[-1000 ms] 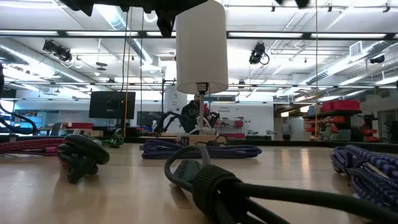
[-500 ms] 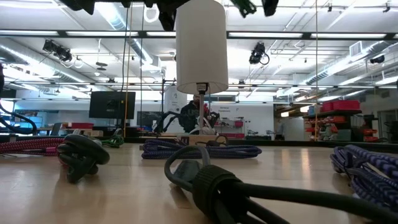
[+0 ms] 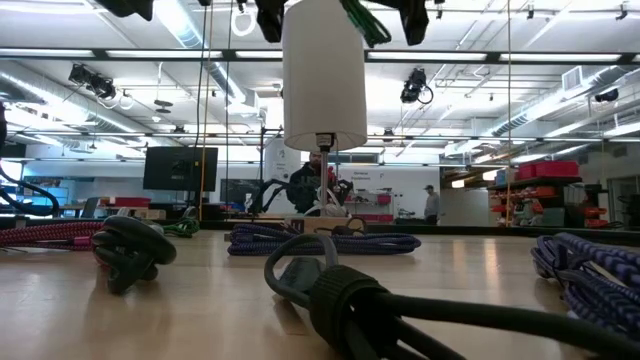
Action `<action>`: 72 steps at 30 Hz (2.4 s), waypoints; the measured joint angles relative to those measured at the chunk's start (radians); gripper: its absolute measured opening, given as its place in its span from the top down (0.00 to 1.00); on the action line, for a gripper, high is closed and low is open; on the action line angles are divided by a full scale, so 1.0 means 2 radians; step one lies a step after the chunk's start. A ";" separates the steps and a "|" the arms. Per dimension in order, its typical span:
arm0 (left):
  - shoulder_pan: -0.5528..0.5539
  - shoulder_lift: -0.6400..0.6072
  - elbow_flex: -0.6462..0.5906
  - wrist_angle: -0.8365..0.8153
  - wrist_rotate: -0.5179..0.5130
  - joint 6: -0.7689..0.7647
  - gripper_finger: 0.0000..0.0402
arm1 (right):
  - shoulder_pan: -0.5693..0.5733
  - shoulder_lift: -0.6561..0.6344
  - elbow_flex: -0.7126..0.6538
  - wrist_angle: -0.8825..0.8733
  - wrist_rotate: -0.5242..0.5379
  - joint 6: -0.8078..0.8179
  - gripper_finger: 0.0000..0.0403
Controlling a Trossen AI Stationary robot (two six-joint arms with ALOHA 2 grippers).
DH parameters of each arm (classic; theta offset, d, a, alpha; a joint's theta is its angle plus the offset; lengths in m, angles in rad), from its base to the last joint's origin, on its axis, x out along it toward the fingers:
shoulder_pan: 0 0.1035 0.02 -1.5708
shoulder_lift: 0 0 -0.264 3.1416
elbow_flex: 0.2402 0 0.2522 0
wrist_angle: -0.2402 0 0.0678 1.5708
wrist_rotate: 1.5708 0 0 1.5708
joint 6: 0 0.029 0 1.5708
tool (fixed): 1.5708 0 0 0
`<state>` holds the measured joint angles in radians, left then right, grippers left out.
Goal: Pick & Place USB Port
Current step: Put the black and green charger cable into the orange bin
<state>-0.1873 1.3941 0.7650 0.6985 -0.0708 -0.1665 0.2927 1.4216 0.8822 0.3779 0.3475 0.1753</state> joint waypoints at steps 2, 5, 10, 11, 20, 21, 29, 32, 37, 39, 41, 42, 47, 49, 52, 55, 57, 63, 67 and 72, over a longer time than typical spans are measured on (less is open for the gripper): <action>0.000 0.000 0.000 0.003 -0.002 0.006 0.75 | -0.004 0.002 0.000 0.000 0.000 0.000 1.00; 0.000 0.000 0.000 0.003 -0.002 0.011 0.78 | -0.007 0.003 0.000 -0.001 -0.009 0.000 1.00; 0.000 0.000 0.000 0.003 -0.002 0.013 0.97 | -0.008 0.003 0.000 -0.001 -0.017 0.000 1.00; 0.000 0.000 0.000 0.002 -0.002 0.013 0.98 | -0.008 0.003 0.000 -0.001 -0.017 0.000 0.99; -0.001 0.000 0.000 -0.010 -0.011 0.020 0.99 | -0.008 0.003 0.000 0.001 -0.017 -0.001 0.83; -0.001 0.000 0.000 -0.014 -0.011 0.020 1.00 | -0.008 0.003 0.000 0.001 -0.017 -0.002 0.82; -0.003 0.000 0.000 -0.026 -0.011 0.009 0.93 | -0.008 0.003 0.000 0.004 -0.011 -0.011 0.97; -0.003 0.000 0.000 -0.027 -0.011 0.011 0.90 | -0.008 0.003 0.000 0.012 -0.014 -0.013 0.98; -0.004 0.000 0.000 -0.027 -0.019 0.024 0.97 | -0.008 0.003 0.000 0.011 -0.022 -0.013 1.00; -0.004 0.000 0.000 -0.027 -0.020 0.028 0.98 | -0.008 0.003 0.000 0.012 -0.023 -0.015 1.00; -0.004 0.000 0.000 -0.029 -0.020 0.028 0.99 | -0.007 0.003 0.000 0.017 -0.020 -0.016 1.00; -0.005 0.000 0.000 -0.030 -0.020 0.028 0.99 | -0.007 0.003 0.000 0.018 -0.016 -0.016 1.00; -0.005 0.000 0.000 -0.031 -0.018 0.017 0.96 | -0.007 0.003 0.000 0.018 -0.014 -0.017 1.00; -0.007 0.000 0.000 -0.031 -0.011 0.011 0.94 | -0.007 0.003 0.000 0.018 -0.013 -0.019 1.00; -0.018 0.000 0.000 -0.031 -0.011 0.011 0.90 | -0.007 0.003 0.000 0.019 -0.013 -0.019 1.00; -0.027 0.000 0.000 -0.034 -0.011 0.015 0.85 | -0.007 0.002 0.000 0.019 -0.012 -0.023 1.00; -0.032 0.000 0.000 -0.038 -0.014 0.024 0.80 | -0.007 0.000 0.000 0.020 -0.013 -0.023 1.00; -0.039 0.000 0.000 -0.054 -0.068 0.041 0.68 | -0.003 -0.005 0.000 0.021 -0.022 -0.023 1.00; -0.036 0.000 0.000 -0.066 -0.094 0.043 0.61 | 0.005 -0.011 0.000 0.015 -0.020 -0.028 1.00; -0.036 0.000 0.000 -0.067 -0.108 0.043 0.57 | 0.013 -0.018 0.000 0.006 -0.021 -0.029 1.00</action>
<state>-0.2584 1.3941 0.7658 0.5648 -0.2866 -0.0814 0.3184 1.3851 0.8831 0.3909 0.3065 0.1175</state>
